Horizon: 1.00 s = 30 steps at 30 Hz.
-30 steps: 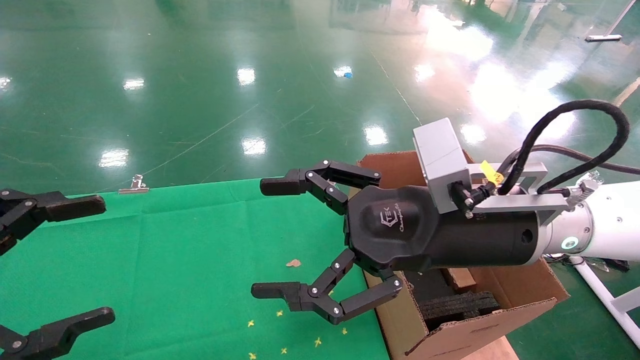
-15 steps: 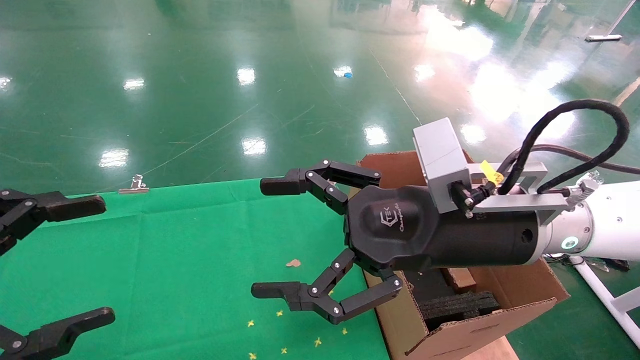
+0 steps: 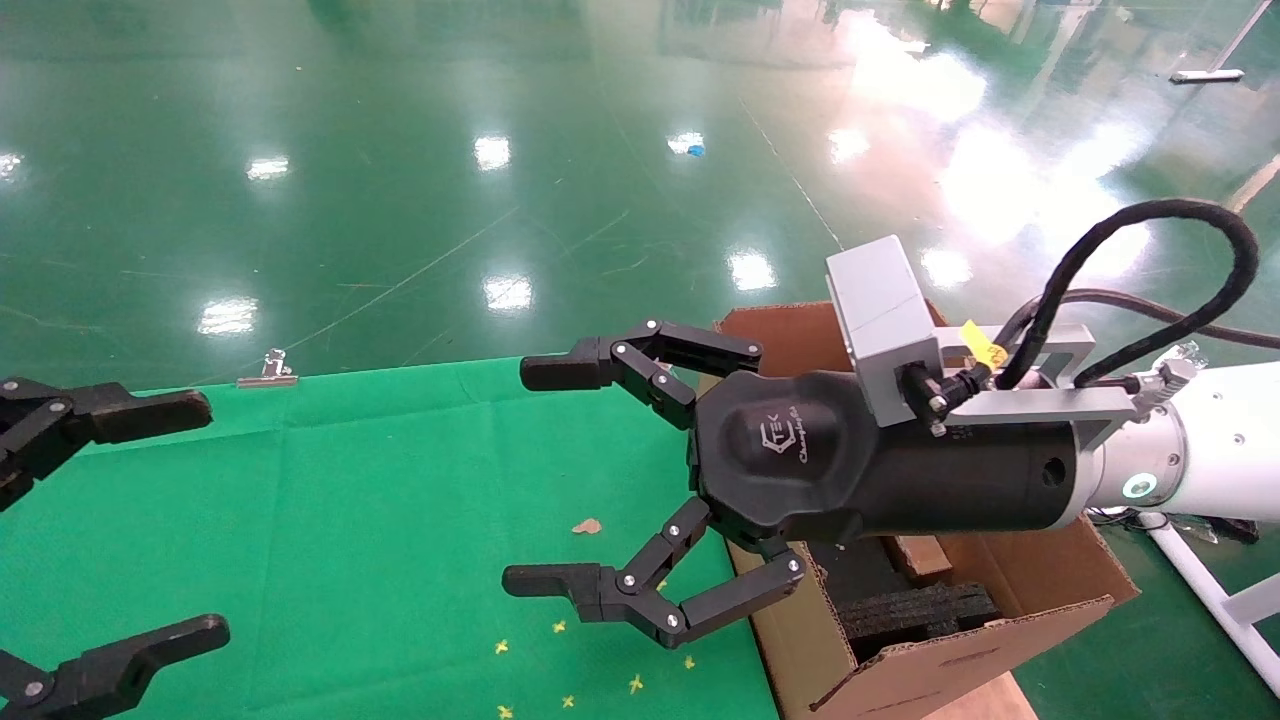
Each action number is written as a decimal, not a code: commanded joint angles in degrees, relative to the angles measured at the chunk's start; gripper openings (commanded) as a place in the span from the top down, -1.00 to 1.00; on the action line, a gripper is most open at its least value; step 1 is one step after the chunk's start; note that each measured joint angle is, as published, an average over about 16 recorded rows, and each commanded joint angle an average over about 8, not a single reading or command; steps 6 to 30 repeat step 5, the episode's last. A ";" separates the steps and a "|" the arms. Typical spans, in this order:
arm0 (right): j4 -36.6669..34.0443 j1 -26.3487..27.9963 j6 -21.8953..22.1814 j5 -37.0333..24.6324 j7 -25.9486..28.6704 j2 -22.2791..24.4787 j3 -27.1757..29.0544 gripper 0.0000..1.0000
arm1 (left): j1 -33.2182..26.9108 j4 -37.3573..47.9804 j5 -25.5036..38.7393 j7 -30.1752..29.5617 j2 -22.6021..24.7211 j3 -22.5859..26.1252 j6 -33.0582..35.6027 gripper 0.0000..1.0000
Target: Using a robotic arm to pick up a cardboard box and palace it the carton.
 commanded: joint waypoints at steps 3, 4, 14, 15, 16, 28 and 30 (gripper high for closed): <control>0.00 0.00 0.00 0.00 0.00 0.00 0.00 -1.00 | 0.00 0.00 0.00 0.00 0.00 0.00 0.00 -1.00; 0.00 0.00 0.00 0.00 0.00 0.00 0.00 -1.00 | 0.00 0.00 0.00 0.00 0.00 0.00 0.00 -1.00; 0.00 0.00 0.00 0.00 0.00 0.00 0.00 -1.00 | 0.00 0.00 0.00 0.00 0.00 0.00 0.00 -1.00; 0.00 0.00 0.00 0.00 0.00 0.00 0.00 -1.00 | 0.00 0.00 0.00 0.00 0.00 0.00 0.00 -1.00; 0.00 0.00 0.00 0.00 0.00 0.00 0.00 -1.00 | 0.00 0.00 0.00 0.00 0.00 0.00 0.00 -1.00; 0.00 0.00 0.00 0.00 0.00 0.00 0.00 -1.00 | 0.00 0.00 0.00 0.00 0.00 0.00 0.00 -1.00; 0.00 0.00 0.00 0.00 0.00 0.00 0.00 -1.00 | 0.00 0.00 0.00 0.00 0.00 0.00 0.00 -1.00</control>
